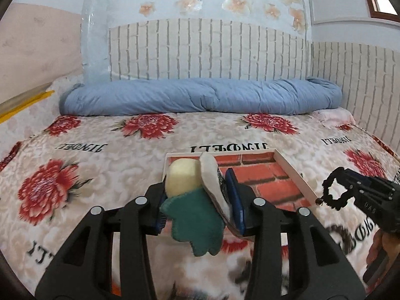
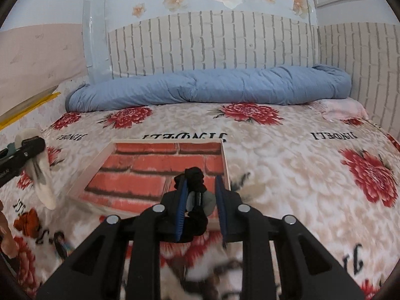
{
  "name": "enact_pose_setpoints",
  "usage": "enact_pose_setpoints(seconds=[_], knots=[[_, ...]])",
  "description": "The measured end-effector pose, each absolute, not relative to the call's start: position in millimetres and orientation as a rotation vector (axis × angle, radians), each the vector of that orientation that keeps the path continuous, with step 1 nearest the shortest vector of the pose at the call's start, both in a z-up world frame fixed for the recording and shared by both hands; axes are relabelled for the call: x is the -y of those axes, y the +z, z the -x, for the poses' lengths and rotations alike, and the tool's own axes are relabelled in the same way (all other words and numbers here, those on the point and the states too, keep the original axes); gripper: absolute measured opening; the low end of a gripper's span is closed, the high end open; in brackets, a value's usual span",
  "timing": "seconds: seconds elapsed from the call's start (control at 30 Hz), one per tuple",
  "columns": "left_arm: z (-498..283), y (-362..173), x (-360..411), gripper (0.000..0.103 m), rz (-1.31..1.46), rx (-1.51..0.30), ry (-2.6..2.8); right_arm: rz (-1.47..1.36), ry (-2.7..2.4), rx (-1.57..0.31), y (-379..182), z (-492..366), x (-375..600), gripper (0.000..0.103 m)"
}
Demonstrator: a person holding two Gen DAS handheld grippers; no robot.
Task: Organize jewelry
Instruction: 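Carry the white clip and black scrunchie over the brick-pattern tray and lower them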
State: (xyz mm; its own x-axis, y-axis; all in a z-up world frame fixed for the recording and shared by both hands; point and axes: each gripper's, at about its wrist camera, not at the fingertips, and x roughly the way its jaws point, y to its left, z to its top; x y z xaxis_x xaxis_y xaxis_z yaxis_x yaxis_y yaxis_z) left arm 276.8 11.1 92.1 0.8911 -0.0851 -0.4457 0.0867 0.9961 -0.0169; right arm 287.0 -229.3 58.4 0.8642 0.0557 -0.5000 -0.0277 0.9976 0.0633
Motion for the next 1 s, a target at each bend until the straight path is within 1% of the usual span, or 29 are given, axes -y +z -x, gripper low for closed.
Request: enact_pose_setpoints(seconds=[0.2,0.5,0.67,0.83,0.93,1.0], knots=[[-344.7,72.3,-1.0,0.040,0.021,-0.561,-0.103,-0.053,0.041,-0.600,40.7,-344.6,224.2,0.023],[-432.1,36.7,20.7,0.040,-0.056,-0.660,-0.084,-0.085,0.010,-0.706,12.6,-439.6,224.0,0.023],[-491.0,6.3,9.9,0.040,-0.012,-0.786,-0.061,-0.048,-0.011,-0.759,-2.7,-482.8,219.5,0.023],[-529.4,-18.6,-2.1,0.040,0.055,-0.933,-0.071,-0.052,-0.013,-0.824,-11.7,-513.6,221.5,0.023],[-539.0,-25.7,0.1,0.040,0.066,-0.990,-0.085,-0.057,-0.018,-0.900,-20.4,-530.3,222.7,0.023],[-539.4,-26.8,4.2,0.041,0.043,-0.994,-0.079,-0.062,-0.020,-0.946,-27.2,-537.3,223.4,0.023]])
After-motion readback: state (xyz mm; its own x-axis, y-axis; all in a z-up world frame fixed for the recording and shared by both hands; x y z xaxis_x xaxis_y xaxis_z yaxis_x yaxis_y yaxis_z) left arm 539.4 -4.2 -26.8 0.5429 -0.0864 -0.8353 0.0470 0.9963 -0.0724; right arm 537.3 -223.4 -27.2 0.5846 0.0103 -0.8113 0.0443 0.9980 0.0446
